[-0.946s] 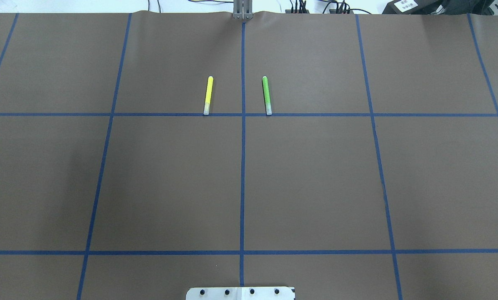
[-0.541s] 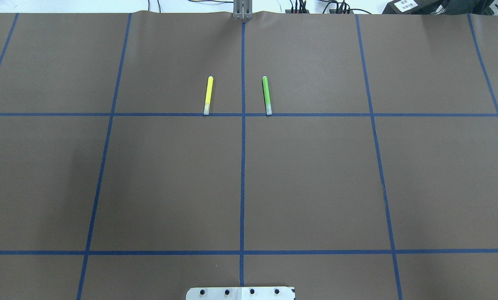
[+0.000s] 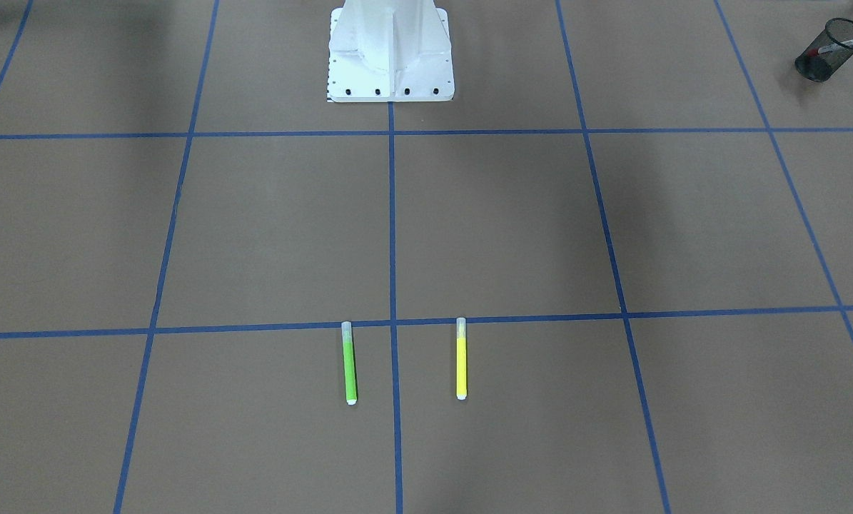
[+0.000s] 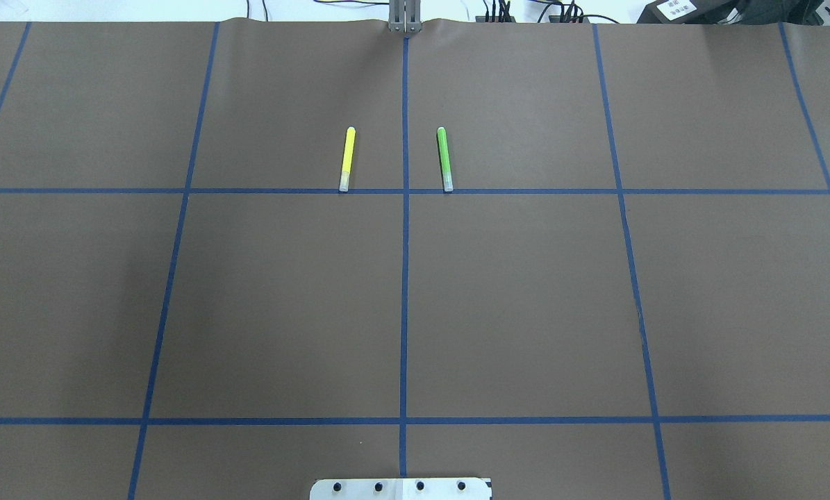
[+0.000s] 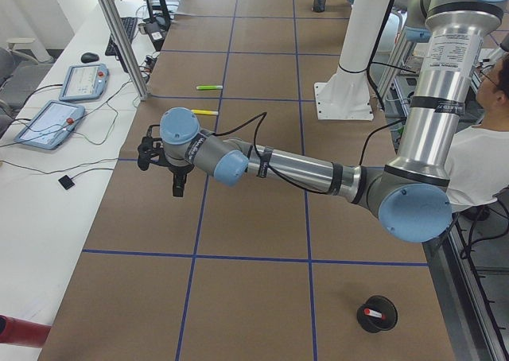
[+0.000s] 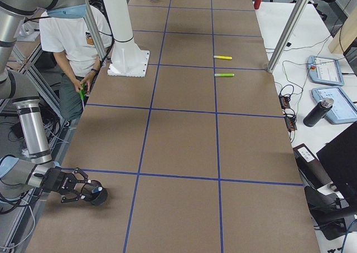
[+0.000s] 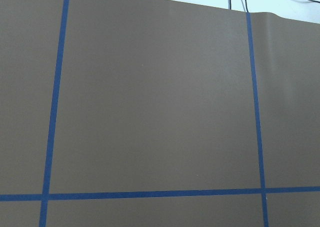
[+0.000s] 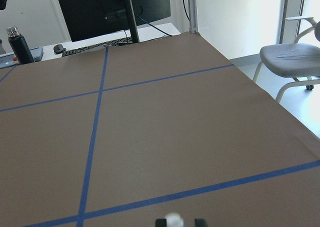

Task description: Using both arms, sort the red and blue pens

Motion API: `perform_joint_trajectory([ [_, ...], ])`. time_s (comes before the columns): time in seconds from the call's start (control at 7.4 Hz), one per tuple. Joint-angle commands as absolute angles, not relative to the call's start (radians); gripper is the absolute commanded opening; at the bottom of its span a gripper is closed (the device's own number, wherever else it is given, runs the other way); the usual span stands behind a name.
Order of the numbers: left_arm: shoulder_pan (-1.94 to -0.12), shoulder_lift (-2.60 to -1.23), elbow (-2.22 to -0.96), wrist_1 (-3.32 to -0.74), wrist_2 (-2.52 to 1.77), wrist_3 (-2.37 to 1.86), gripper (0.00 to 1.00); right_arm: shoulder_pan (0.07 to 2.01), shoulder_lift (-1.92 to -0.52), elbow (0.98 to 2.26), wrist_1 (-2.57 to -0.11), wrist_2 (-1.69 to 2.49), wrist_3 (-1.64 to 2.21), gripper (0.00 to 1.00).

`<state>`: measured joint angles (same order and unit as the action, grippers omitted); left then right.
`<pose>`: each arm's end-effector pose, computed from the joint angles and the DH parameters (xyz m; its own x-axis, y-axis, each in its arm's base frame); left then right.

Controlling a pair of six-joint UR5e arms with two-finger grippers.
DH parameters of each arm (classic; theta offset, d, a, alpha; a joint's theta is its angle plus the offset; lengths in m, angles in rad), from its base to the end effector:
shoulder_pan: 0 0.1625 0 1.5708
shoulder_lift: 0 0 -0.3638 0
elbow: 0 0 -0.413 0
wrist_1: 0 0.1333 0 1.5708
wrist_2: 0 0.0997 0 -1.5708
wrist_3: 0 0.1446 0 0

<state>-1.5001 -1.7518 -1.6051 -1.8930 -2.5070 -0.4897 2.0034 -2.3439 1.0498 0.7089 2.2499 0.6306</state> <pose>0.0255 -0.5982 0.4547 0.5247 -0.0031 -0.8513 0.2109 0.9693 0.1265 0.0418 0.0109 0.7992 0.6113 0.1752 0.7717 -0.7330 0.4930 0.4687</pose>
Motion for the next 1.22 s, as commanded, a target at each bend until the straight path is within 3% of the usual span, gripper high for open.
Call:
perform_joint_trajectory([
  [0.0, -1.500, -1.750, -1.624, -1.873, -2.507, -0.489, 0.98, 2.006, -2.342, 1.090, 0.694, 2.287, 0.646, 1.00],
  [0.41, -1.500, -1.749, -1.623, -1.873, -2.507, -0.489, 0.98, 2.013, -2.245, 1.311, 0.285, 2.403, 0.650, 1.00],
  [0.68, -1.499, -1.744, -1.620, -1.873, -2.500, -0.486, 0.98, 1.981, -2.066, 1.319, 0.049, 2.471, 0.641, 1.00],
  [1.08, -1.490, -1.726, -1.620, -1.876, -2.438, -0.469, 0.98, 1.722, -1.873, 1.321, -0.208, 2.436, 0.638, 1.00],
])
